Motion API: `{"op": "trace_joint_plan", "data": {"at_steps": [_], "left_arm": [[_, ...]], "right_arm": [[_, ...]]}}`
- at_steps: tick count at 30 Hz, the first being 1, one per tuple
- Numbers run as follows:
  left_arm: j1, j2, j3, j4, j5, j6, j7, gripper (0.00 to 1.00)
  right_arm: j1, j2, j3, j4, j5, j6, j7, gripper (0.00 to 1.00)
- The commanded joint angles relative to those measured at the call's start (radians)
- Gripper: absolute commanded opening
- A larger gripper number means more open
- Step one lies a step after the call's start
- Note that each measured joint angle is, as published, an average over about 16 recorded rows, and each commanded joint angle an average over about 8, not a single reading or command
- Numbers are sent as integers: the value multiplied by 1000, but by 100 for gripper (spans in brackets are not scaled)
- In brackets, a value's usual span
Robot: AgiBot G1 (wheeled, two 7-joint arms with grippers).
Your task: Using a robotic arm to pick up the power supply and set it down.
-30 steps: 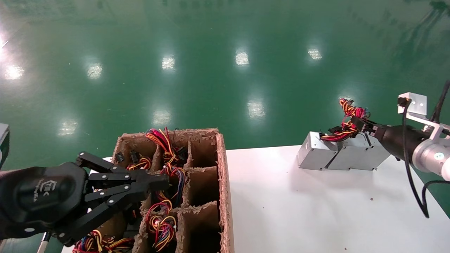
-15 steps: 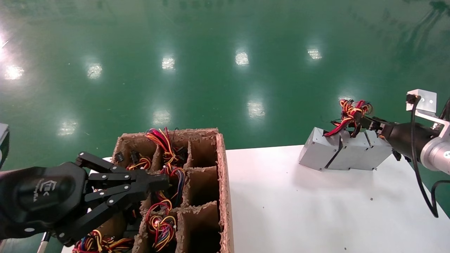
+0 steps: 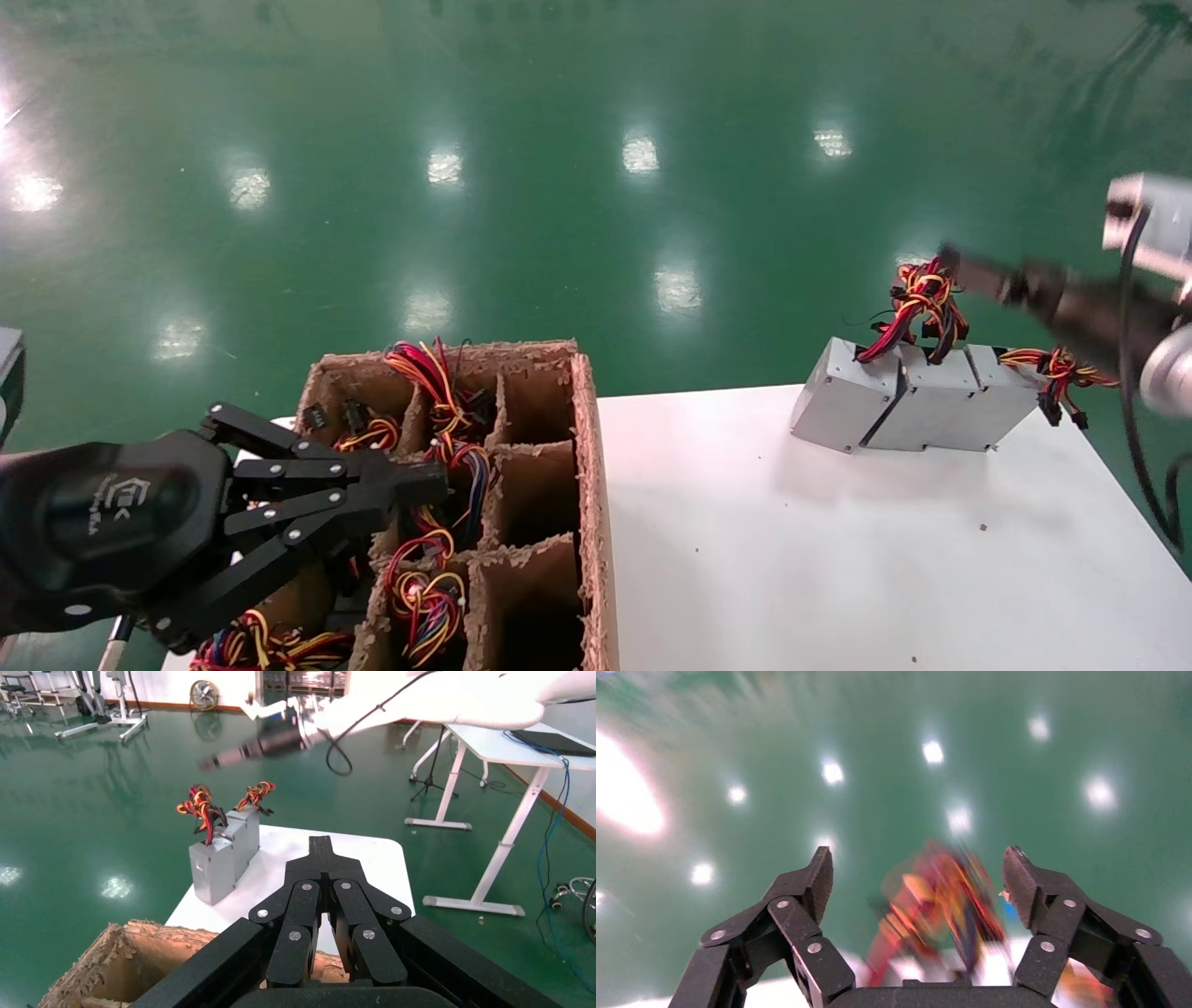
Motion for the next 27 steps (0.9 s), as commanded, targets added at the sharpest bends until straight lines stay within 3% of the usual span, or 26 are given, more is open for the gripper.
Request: {"op": "trace_joint_plan", "data": {"at_steps": [1,6,17,25,27], "left_arm": [[0,0,0,0,0,0,0,0],[0,0,0,0,0,0,0,0],[0,0,0,0,0,0,0,1],[0,0,0,0,0,0,0,100],[0,0,0,0,0,0,0,100]], "right_arm": [[-11,22,7,77,-9,38,0,100],[-20,36,28,118,40,8,-62,100],[-45,31,104,105,258,-219,-317,100],[-65,30,160,107,419,-386,-507,100],[-71,29,174,108,460,-428,-554,100]]}}
